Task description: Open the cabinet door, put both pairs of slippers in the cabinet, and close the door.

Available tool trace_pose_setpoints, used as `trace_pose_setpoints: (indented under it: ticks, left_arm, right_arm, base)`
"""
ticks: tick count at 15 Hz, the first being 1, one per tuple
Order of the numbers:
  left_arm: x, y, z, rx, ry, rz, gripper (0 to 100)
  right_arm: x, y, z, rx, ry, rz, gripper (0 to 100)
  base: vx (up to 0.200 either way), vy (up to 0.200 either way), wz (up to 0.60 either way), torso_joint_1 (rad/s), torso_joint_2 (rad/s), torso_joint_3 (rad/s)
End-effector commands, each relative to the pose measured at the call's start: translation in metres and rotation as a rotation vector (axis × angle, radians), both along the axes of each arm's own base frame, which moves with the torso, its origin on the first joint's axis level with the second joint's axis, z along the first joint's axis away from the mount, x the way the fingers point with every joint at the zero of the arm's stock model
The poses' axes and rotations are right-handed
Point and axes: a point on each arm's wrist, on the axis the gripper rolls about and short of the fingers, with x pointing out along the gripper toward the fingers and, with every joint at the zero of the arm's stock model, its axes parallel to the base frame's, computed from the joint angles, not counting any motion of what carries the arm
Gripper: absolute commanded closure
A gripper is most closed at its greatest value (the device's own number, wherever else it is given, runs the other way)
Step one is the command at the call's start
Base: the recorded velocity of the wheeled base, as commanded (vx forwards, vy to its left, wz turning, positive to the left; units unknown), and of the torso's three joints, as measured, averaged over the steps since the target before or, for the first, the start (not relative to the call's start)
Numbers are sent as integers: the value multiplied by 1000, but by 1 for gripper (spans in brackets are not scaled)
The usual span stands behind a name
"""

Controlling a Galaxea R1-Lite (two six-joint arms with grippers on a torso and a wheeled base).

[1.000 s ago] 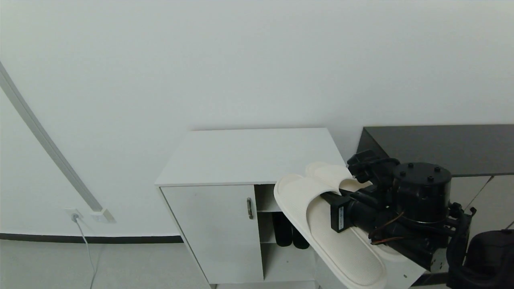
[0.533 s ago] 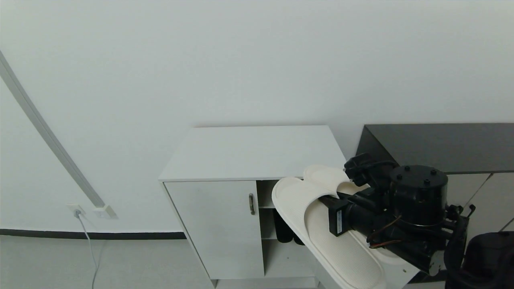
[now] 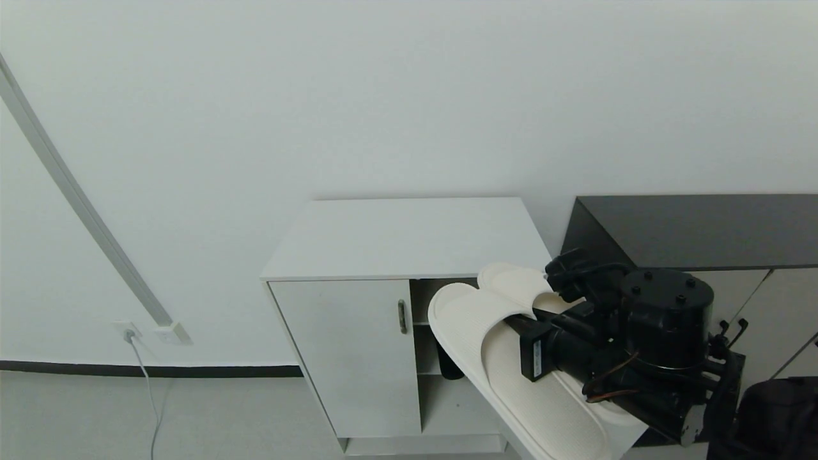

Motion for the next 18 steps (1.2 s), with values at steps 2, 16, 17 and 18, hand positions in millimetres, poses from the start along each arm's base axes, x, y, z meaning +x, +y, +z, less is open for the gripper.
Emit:
trace_pose_setpoints:
  ticks: [2,16,17,18]
  left_arm:
    - [0,0,0,0,2,2,100]
    - [0,0,0,-1,2,2,100]
    - [0,0,0,-1,2,2,100]
    - [0,0,0,-1,2,2,100]
  right_arm:
    - [1,1,-3,-8,9,2,100]
    - [2,2,-10,-23,26,2,100]
    - [1,2,-11,-25,28,2,100]
    - [1,2,-11,-23,26,2,100]
  base:
    - [0,0,0,0,0,0]
    - [0,0,0,-96,225,122]
    - [0,0,0,-183,408,227]
    - [0,0,0,-198,447,256]
